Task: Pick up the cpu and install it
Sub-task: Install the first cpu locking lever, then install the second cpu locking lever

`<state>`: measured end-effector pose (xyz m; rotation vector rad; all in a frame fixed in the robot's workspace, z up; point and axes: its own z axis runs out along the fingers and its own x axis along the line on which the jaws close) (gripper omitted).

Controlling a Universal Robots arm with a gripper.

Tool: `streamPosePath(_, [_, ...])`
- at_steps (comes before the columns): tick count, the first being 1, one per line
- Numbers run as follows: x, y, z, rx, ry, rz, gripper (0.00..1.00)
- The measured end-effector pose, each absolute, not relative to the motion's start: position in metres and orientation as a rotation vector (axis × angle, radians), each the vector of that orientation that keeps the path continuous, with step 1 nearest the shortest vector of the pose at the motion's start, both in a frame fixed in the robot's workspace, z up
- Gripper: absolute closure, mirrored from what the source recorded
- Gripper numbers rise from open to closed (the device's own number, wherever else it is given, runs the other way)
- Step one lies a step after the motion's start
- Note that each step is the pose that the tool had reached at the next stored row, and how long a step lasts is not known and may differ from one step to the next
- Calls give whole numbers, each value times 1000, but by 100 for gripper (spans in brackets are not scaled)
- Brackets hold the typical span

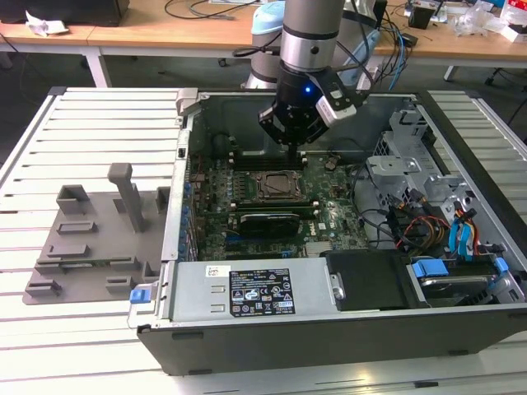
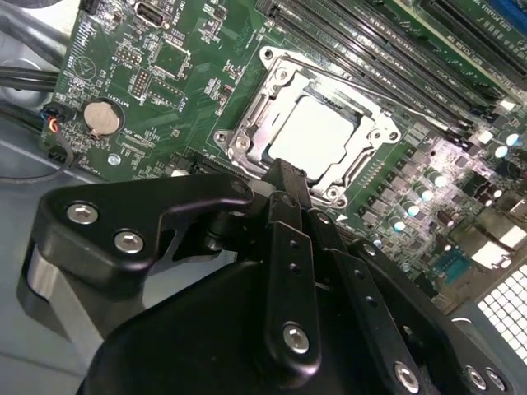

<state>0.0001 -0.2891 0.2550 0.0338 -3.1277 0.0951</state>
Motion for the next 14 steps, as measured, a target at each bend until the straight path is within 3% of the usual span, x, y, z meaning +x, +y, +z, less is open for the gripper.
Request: streamPosePath(14, [0,-289,270,34,-3128,99,89])
